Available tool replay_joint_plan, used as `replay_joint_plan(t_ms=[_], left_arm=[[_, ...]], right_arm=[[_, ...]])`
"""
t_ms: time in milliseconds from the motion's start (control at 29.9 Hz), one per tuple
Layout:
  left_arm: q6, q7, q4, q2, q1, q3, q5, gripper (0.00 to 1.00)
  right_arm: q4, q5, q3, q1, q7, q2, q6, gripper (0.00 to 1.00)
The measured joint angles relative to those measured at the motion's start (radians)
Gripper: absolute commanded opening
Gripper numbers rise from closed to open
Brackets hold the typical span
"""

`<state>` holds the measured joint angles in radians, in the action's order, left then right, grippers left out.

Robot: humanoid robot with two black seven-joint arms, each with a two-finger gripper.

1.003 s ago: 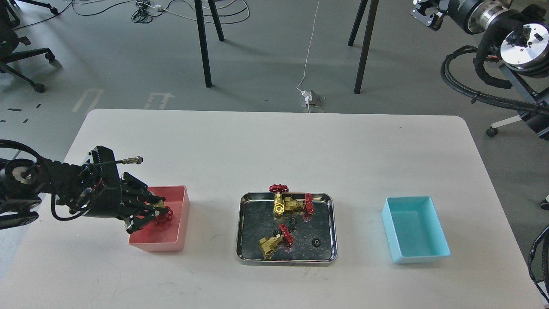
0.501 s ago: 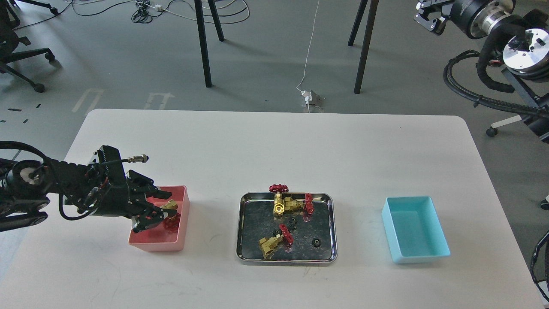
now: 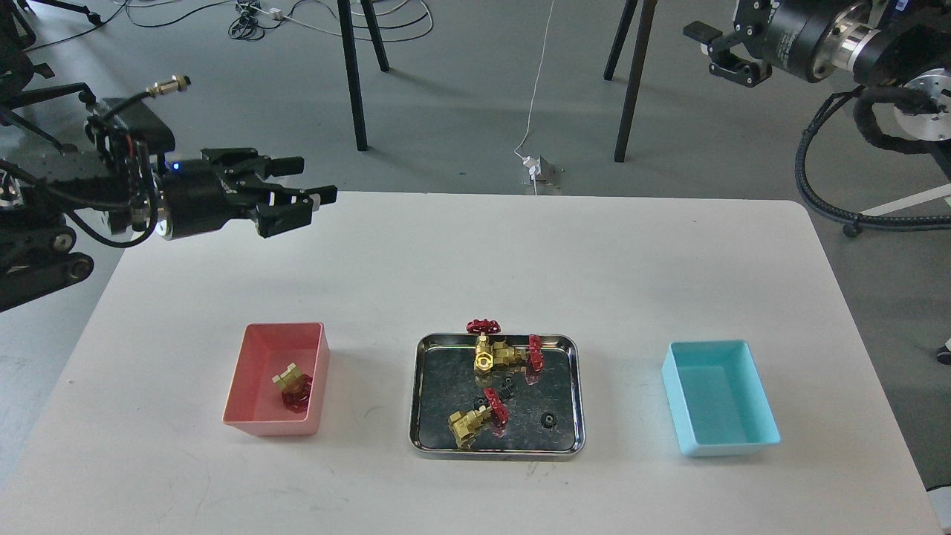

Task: Place valve in pink box and gear in blue box
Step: 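Lower the valve into the pink box and open the left gripper, then reach the right gripper down over the remaining valves in the tray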

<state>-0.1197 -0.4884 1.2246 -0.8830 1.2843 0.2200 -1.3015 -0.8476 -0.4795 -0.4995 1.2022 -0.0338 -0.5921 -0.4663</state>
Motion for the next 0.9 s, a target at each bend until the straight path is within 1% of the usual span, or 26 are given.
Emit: replay_joint_plan(t_ms=[100,167,234,334,435,535,702,836,903], left_arm=[[0.076,0.000,0.062,-0.010,-0.027,-0.183,0.279,0.76],[0.119,0.000,0.089,-0.007,-0.047,-0.291,0.492,0.77],[0.165,0.000,0.105,0.006,-0.067,-0.371,0.660,0.78],[0.239,0.000,0.115,0.034,-0.097,-0.465,0.845,0.79],[0.270,0.000,0.129,0.055,-0.147,-0.521,0.924,0.80],[0.271,0.000,0.163,0.088,-0.211,-0.561,0.939,0.81],[0.257,0.000,0.193,0.169,-0.290,-0.634,0.941,0.81],[0.221,0.000,0.212,0.202,-0.330,-0.686,0.941,0.82],[0.208,0.000,0.218,0.216,-0.348,-0.706,0.941,0.82]], right_arm=[[-0.098,-0.190,0.037,0.003,0.000,-0.040,-0.019,1.00],[-0.219,-0.279,0.088,0.012,0.000,-0.072,-0.023,1.00],[-0.341,-0.336,0.159,0.033,0.000,-0.095,-0.023,1.00],[-0.523,-0.431,0.353,0.089,0.000,-0.105,-0.023,1.00],[-0.627,-0.553,0.539,0.158,0.002,-0.107,-0.023,1.00],[-0.664,-0.690,0.673,0.216,0.008,-0.069,-0.022,1.00],[-0.653,-0.903,0.850,0.263,0.053,0.111,-0.022,0.98],[-0.611,-0.945,0.937,0.268,0.069,0.235,-0.022,0.89],[-0.593,-0.953,0.976,0.269,0.070,0.275,-0.022,0.80]])
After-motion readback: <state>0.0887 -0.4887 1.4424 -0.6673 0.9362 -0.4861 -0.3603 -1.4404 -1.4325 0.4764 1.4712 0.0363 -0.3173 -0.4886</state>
